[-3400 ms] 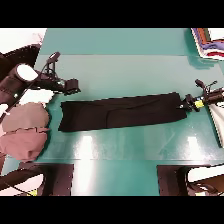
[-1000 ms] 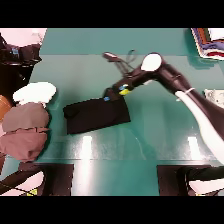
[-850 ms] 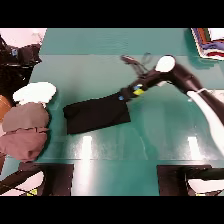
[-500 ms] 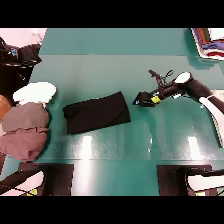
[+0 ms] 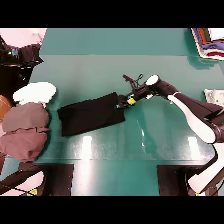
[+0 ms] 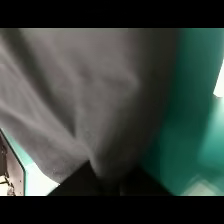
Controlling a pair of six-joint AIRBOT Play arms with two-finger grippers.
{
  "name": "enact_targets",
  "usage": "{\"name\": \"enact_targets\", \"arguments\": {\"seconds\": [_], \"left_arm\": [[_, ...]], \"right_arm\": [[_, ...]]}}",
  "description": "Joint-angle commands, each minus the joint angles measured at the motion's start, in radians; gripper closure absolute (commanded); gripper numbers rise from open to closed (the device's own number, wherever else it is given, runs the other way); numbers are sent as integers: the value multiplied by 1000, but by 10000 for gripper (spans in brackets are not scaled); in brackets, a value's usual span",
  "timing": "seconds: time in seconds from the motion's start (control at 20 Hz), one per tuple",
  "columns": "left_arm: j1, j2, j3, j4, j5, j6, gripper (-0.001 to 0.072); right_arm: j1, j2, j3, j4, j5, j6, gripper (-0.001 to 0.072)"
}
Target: Fold the shirts.
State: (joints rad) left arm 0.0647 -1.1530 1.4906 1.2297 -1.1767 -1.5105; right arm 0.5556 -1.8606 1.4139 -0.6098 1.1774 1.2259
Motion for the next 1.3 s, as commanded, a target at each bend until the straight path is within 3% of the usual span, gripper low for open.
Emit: {"name": "enact_targets", "arguments": {"seconds": [0.0,0.3,0.7,0.95,1.25], "left_arm": [[-13,0,0,-18,-13,0,681],[-154,0,0,-20,-10,0,681],[-294,0,0,-27,43,-3,681],[-375,-3,0,-29,127,-11,681],[-431,-27,-2,-31,148,-12,681]], "right_arm": [[37,-19,52,8,-18,-4,692],[-153,193,-44,5,-90,-4,692],[-826,537,-182,-117,-109,-3,693],[-1142,552,-111,-116,-130,-3,693],[-1242,472,69,-118,-131,-3,693]]}}
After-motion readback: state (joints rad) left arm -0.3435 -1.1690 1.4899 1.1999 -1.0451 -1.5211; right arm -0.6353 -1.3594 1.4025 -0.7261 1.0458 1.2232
